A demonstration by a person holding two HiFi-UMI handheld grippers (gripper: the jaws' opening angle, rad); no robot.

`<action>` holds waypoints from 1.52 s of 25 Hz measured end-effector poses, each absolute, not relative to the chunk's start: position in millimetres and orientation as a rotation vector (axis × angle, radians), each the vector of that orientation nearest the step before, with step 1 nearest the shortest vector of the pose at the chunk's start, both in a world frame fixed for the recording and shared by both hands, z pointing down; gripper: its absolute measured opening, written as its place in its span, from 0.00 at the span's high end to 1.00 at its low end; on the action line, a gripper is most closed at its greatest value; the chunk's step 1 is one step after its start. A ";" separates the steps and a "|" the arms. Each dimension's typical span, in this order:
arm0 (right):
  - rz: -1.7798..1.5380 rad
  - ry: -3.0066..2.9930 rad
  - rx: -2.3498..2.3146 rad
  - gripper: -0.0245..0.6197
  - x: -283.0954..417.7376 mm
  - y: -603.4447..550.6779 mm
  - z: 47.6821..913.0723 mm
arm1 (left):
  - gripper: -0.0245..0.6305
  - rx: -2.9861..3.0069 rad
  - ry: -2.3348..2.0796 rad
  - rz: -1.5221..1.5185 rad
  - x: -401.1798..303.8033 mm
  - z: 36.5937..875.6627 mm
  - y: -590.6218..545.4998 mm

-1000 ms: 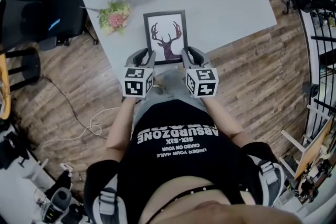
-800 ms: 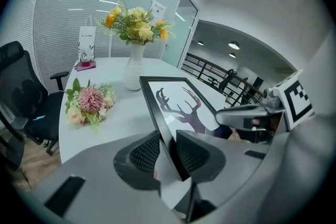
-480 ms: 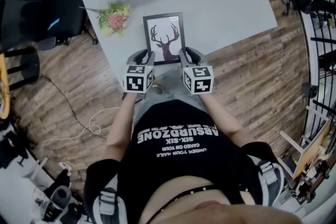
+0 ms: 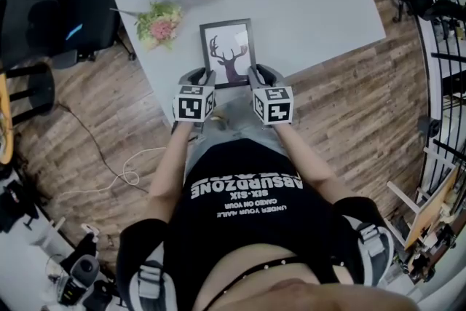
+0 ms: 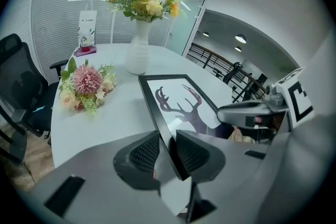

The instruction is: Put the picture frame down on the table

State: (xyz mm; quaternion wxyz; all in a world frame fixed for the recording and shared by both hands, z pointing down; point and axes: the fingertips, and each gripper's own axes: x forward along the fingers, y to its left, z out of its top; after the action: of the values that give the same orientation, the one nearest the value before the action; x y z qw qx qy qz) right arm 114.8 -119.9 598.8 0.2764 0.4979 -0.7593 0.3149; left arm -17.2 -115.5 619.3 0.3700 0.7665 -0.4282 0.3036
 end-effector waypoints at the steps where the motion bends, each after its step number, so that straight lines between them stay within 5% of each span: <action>1: 0.849 -2.036 1.337 0.83 114.5 -121.3 601.4 | 0.81 1.964 -1.097 0.785 -17.6 622.1 -117.3; 38: 0.813 -1.977 1.299 0.81 111.9 -128.0 668.7 | 0.81 1.837 -1.110 0.910 -20.7 682.8 -127.1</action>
State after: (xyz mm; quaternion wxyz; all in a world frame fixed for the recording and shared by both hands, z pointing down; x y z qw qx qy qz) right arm 111.9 -128.0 668.7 0.3146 0.4928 -0.7503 0.3085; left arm -20.7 -127.1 682.8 0.3941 0.7242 -0.4378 0.3587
